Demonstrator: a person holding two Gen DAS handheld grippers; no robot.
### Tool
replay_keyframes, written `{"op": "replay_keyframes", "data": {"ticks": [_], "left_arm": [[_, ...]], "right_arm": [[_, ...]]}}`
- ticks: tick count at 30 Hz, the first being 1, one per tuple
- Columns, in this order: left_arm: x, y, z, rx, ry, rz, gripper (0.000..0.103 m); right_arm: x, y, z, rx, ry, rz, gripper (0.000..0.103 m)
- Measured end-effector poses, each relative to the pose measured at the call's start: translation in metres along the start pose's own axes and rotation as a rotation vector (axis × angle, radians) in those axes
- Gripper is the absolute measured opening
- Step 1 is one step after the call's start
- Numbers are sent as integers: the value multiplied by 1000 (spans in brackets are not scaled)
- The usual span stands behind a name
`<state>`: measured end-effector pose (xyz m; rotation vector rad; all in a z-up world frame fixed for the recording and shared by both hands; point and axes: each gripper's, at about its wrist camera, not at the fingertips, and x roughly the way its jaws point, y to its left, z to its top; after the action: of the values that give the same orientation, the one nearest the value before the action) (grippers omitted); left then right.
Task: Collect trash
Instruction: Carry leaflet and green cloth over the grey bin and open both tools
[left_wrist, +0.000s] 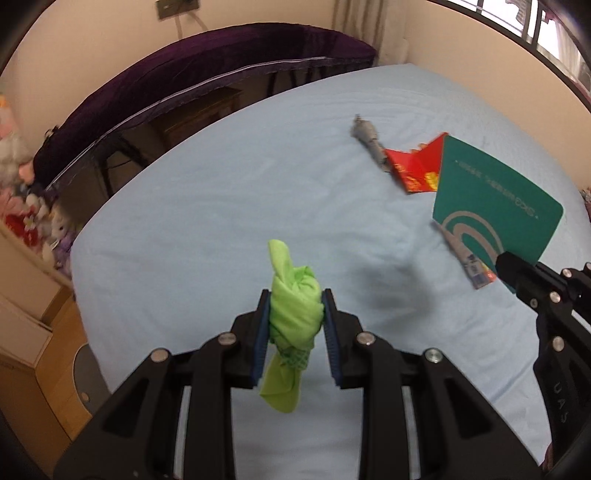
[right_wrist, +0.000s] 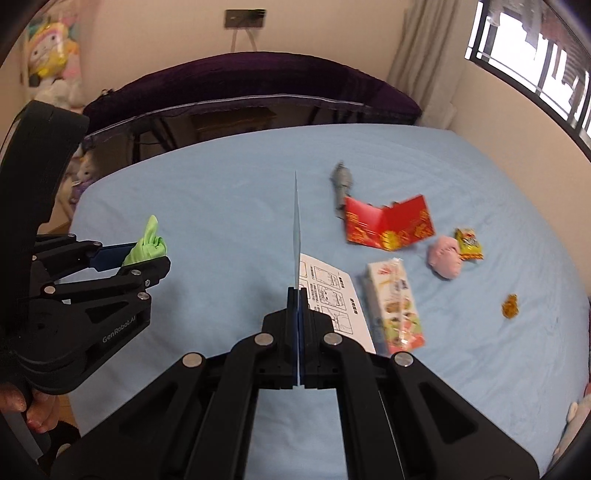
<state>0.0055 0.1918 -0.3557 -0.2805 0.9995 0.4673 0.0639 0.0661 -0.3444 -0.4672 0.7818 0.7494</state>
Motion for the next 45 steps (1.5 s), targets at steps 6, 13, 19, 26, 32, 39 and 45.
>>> {"op": "replay_keyframes", "data": {"ticks": [6,13,19,26,32,39,45], "left_arm": [[-15,135,-38,-161,32,106,27],[-36,283,-93,-356,74,239,27],[-43,384,-146,-520,115,347,27],[-38,456,-206,-673,151,411,27],[-14,483,-243,-730,181,406,27],[25,494,-259,-722,185,362,28],[50,496,-259,-700,194,337,28]], "right_arm": [[6,124,33,-138,-8,136,0],[14,290,56,-306,4,332,0],[25,418,55,-444,15,476,0],[60,509,40,-553,49,563,0],[99,559,17,-607,107,606,0],[131,576,-1,-631,126,620,2],[148,572,2,-622,102,587,32]]}}
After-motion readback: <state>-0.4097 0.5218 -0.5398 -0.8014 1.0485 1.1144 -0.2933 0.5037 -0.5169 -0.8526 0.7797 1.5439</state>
